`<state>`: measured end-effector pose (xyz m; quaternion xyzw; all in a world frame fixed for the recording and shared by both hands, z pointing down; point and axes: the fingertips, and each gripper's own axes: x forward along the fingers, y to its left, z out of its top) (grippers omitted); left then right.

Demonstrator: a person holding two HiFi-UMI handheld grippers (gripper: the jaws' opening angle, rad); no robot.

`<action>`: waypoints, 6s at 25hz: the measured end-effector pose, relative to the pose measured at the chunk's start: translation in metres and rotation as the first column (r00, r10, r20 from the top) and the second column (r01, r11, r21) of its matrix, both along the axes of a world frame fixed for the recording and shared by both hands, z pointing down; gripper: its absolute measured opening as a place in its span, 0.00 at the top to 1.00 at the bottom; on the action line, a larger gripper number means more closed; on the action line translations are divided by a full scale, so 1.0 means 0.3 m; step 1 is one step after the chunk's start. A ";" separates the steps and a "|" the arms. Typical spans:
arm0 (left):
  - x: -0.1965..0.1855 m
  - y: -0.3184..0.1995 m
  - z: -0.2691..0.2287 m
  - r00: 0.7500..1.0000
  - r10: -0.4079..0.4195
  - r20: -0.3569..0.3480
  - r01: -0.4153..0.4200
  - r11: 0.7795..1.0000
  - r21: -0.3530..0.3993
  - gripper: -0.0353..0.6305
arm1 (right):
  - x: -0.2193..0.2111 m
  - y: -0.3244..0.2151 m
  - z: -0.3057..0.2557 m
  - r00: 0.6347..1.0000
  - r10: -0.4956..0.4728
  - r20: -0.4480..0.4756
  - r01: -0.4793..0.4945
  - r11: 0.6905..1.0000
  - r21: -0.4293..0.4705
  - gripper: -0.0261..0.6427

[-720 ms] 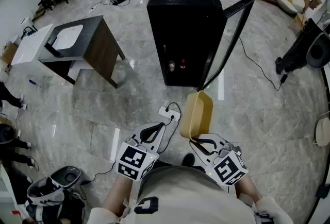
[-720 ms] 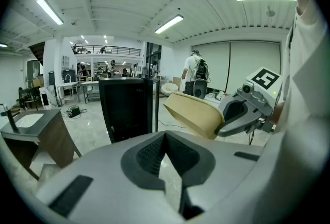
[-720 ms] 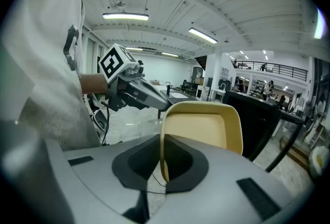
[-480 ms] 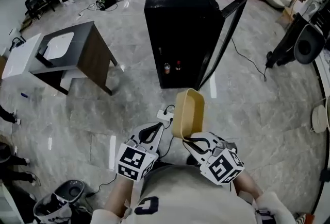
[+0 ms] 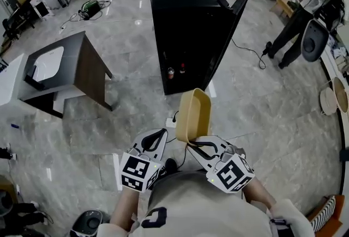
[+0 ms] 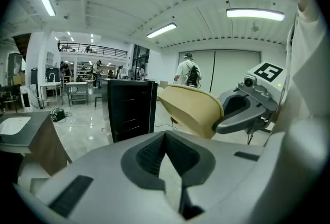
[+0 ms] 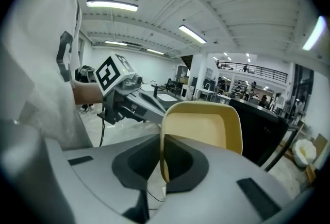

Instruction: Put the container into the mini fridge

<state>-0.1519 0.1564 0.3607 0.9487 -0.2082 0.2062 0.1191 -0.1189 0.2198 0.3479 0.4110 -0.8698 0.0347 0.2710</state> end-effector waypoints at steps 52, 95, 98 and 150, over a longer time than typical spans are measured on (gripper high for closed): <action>0.573 -0.275 0.027 0.985 -0.136 0.111 0.128 0.989 0.074 0.86 | 0.625 -0.248 0.147 0.973 -0.192 -0.127 0.185 0.980 -0.069 0.91; 0.316 -0.892 0.133 0.958 -0.270 0.095 0.272 0.962 -0.008 0.86 | 0.549 -1.027 0.482 0.828 -0.401 -0.393 0.321 0.912 -0.255 0.91; 0.355 -0.907 0.151 0.953 -0.285 0.108 0.288 0.957 -0.017 0.86 | 0.588 -1.059 0.513 0.813 -0.429 -0.395 0.345 0.900 -0.267 0.91; 0.261 -0.945 0.356 0.838 -0.421 0.346 0.459 0.888 -0.032 0.86 | 0.678 -1.634 1.025 0.678 -0.511 -0.529 0.352 0.857 -0.377 0.91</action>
